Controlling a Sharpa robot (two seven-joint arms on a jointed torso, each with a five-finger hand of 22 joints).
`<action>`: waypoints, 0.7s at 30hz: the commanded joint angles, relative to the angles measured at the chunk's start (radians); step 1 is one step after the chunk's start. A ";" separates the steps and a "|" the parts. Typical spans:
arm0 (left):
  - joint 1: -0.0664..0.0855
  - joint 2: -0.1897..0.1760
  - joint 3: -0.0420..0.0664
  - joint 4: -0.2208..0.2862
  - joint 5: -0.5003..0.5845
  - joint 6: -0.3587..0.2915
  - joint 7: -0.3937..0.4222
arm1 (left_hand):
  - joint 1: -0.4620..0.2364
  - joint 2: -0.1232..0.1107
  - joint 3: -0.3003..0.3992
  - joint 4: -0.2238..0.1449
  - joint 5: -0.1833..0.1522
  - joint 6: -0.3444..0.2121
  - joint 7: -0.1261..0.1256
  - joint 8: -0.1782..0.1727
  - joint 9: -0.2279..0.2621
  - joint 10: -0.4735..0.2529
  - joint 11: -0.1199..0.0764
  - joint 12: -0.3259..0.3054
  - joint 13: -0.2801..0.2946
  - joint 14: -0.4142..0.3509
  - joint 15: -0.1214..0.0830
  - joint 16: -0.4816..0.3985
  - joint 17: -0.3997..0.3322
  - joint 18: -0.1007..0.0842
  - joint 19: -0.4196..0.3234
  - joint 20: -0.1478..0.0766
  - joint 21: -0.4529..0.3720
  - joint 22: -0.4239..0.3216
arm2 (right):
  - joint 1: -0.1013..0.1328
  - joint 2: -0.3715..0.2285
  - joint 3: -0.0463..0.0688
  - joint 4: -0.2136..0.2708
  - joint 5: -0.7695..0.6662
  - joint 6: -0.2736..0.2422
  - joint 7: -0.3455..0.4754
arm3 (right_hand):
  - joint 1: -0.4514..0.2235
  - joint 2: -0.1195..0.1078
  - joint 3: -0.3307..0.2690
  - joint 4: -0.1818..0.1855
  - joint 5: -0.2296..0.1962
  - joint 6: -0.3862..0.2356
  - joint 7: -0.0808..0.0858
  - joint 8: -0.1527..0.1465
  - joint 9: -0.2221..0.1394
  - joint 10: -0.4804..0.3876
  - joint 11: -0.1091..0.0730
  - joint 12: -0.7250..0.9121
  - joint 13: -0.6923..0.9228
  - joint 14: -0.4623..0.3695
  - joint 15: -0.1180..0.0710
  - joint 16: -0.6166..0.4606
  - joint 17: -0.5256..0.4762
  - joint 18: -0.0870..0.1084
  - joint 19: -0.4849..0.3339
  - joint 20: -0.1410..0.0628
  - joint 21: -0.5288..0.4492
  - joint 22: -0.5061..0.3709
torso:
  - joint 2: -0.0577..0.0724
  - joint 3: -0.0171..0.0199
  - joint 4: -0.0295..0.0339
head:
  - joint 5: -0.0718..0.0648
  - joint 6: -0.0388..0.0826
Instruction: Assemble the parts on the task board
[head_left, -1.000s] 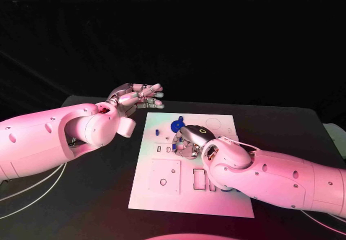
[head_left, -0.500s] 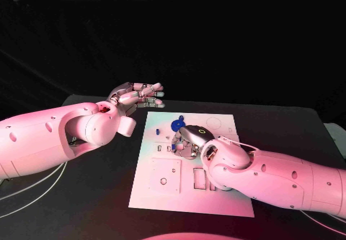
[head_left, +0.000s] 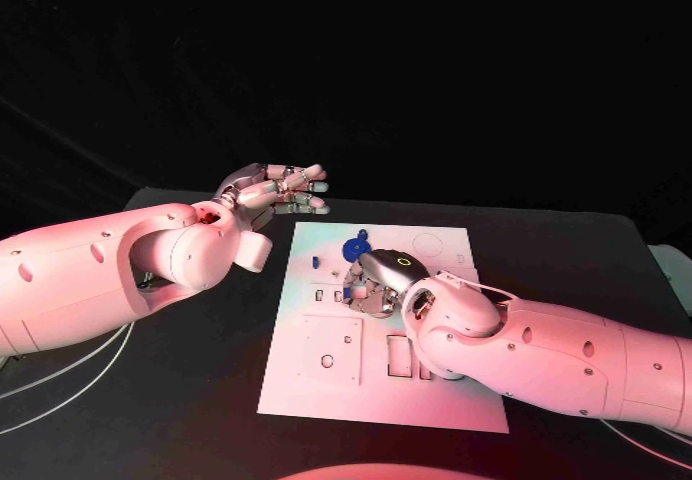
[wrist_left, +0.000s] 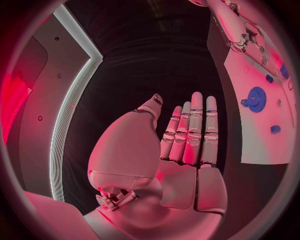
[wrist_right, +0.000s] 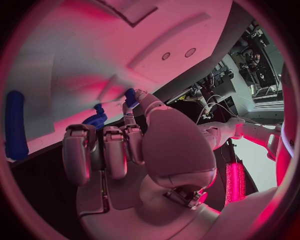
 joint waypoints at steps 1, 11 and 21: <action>0.001 0.001 0.000 0.002 -0.003 0.020 0.004 | 0.001 0.006 -0.005 -0.001 0.001 0.000 0.003 -0.006 0.001 -0.004 0.002 -0.001 0.002 -0.009 -0.001 0.007 0.001 0.002 -0.008 -0.001 0.005 -0.001 | -0.003 -0.001 -0.002 -0.004 -0.016 0.029 -0.003 | -0.006 -0.001 -0.001 0.005 -0.007 0.002 0.004 0.003 -0.002 -0.004 -0.001 -0.003 0.121 0.099 -0.004 -0.004 0.242 -0.010 0.041 -0.005 -0.004 0.200 | 0.000 0.0000 -0.0001 | 0.000 -0.001; 0.001 -0.001 0.001 0.004 -0.007 0.021 0.000 | -0.001 0.006 -0.006 0.000 0.001 0.001 0.003 -0.006 0.002 -0.003 0.002 -0.001 0.002 -0.010 -0.001 0.008 0.002 0.002 -0.009 0.000 0.005 -0.001 | -0.003 -0.002 -0.002 -0.003 -0.034 0.030 -0.007 | -0.017 -0.017 -0.007 0.005 -0.009 -0.005 0.007 0.001 -0.003 -0.011 0.002 -0.010 0.114 0.098 -0.002 -0.007 0.238 -0.009 0.040 -0.004 -0.006 0.199 | 0.000 0.0001 -0.0010 | -0.003 -0.004; 0.001 -0.001 0.001 0.004 -0.008 0.021 0.000 | -0.001 0.006 -0.006 0.000 0.001 0.001 0.003 -0.006 0.002 -0.003 0.002 -0.001 0.002 -0.010 -0.001 0.008 0.002 0.002 -0.009 0.000 0.005 -0.001 | -0.003 -0.003 -0.002 0.001 -0.045 0.024 -0.010 | -0.031 -0.035 -0.015 0.008 -0.010 -0.021 0.014 -0.005 -0.006 -0.020 0.008 -0.019 0.104 0.096 0.002 -0.011 0.231 -0.007 0.035 -0.001 -0.014 0.195 | 0.000 0.0005 0.0005 | -0.003 -0.006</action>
